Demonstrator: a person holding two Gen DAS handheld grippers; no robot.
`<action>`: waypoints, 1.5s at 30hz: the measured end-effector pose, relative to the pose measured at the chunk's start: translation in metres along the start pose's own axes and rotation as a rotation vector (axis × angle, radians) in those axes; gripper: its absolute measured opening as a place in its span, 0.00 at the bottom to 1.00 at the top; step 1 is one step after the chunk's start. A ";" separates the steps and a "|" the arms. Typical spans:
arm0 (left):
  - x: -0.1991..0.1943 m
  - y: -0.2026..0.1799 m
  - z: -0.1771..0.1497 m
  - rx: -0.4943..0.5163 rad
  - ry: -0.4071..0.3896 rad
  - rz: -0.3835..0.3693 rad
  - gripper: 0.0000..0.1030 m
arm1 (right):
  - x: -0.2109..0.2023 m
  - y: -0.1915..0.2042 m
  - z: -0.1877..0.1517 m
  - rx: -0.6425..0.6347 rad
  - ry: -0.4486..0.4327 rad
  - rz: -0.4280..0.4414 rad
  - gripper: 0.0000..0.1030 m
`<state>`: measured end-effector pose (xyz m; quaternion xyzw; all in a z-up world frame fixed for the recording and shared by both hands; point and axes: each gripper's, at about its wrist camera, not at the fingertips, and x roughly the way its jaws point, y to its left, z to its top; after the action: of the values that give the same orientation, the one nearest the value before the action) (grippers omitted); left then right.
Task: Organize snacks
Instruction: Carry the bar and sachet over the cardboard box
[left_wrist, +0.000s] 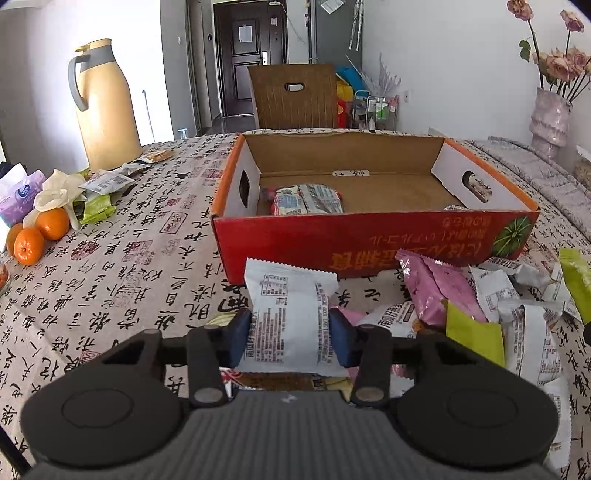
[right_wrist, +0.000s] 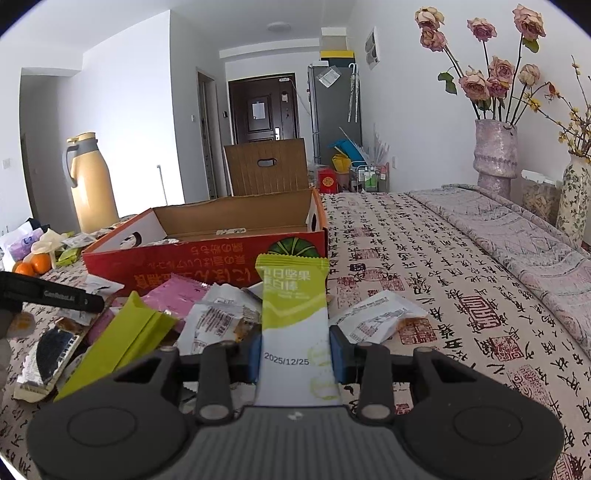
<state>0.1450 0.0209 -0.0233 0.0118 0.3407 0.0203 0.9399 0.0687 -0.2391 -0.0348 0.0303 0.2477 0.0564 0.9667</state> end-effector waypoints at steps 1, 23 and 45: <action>-0.001 0.000 0.000 -0.001 -0.002 -0.001 0.44 | 0.001 0.000 0.000 0.000 -0.001 0.000 0.35; -0.038 -0.007 0.038 -0.013 -0.157 -0.037 0.45 | 0.014 0.017 0.050 -0.036 -0.120 0.019 0.35; 0.010 -0.020 0.116 -0.048 -0.229 -0.035 0.44 | 0.117 0.053 0.143 -0.075 -0.156 0.049 0.35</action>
<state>0.2277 0.0005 0.0579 -0.0145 0.2308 0.0108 0.9728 0.2351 -0.1766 0.0395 0.0046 0.1683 0.0866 0.9819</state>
